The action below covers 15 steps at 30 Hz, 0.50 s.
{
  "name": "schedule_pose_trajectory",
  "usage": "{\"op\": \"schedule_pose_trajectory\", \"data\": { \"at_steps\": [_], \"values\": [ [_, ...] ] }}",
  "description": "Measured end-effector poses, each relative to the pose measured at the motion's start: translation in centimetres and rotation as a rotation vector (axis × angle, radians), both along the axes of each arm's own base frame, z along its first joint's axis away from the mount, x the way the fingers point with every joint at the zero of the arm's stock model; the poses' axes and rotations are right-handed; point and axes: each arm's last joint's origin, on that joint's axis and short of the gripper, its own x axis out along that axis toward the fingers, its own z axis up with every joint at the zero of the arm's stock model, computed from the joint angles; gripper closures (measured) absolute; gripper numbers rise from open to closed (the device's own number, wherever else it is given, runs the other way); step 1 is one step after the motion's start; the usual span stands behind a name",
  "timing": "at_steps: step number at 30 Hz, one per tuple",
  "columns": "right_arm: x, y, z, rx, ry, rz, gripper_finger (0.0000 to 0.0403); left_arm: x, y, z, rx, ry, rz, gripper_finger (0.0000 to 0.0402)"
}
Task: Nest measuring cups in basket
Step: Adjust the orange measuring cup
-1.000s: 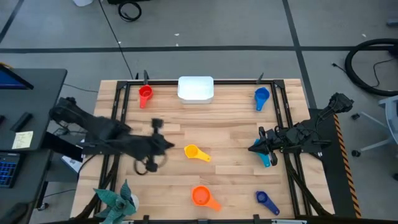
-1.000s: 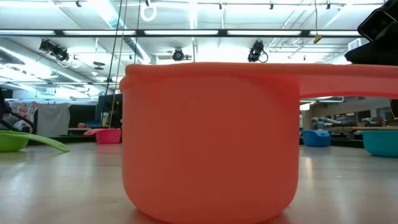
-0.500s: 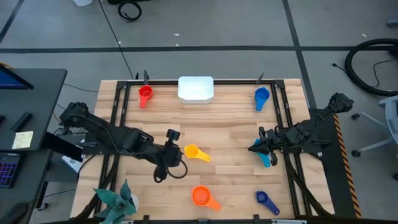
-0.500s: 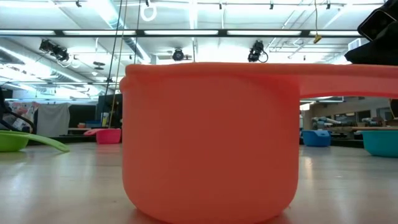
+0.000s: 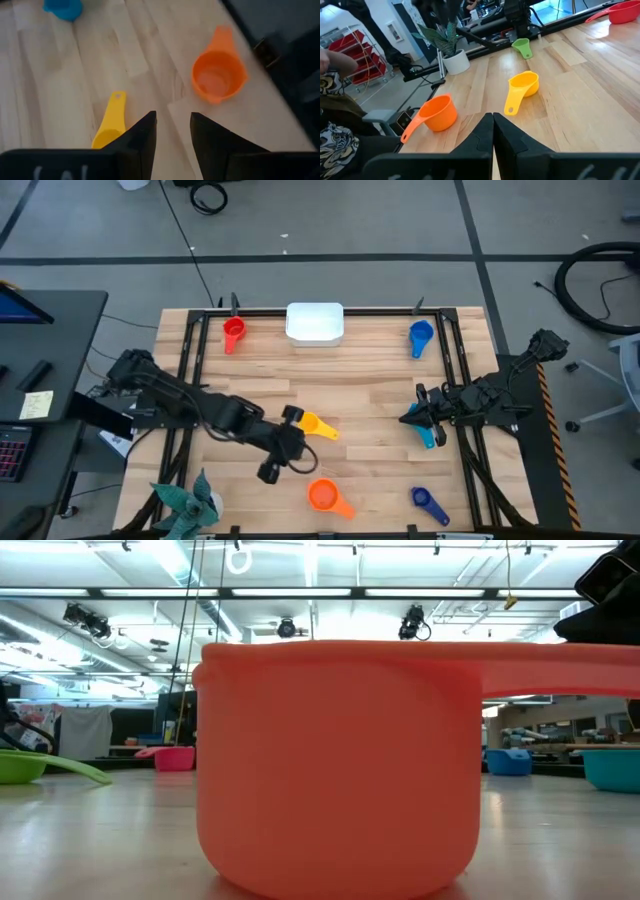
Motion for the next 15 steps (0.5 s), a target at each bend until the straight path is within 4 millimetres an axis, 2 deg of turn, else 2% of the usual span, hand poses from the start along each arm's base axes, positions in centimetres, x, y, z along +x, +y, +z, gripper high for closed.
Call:
{"op": "schedule_pose_trajectory", "data": {
  "at_steps": [4,9,15],
  "values": [
    [0.0,0.0,0.1,0.004,-0.007,0.000,0.0393,1.5,-0.7,-2.6,0.087,0.049,-0.068,0.0276],
    [0.0,0.0,0.1,0.005,-0.007,0.000,0.0393,3.3,-1.4,-5.5,0.095,0.074,-0.062,0.0276],
    [0.0,0.0,0.1,0.008,-0.013,0.000,0.0393,5.2,-2.2,-7.4,-0.004,0.031,0.034,0.0276]
  ]
}}
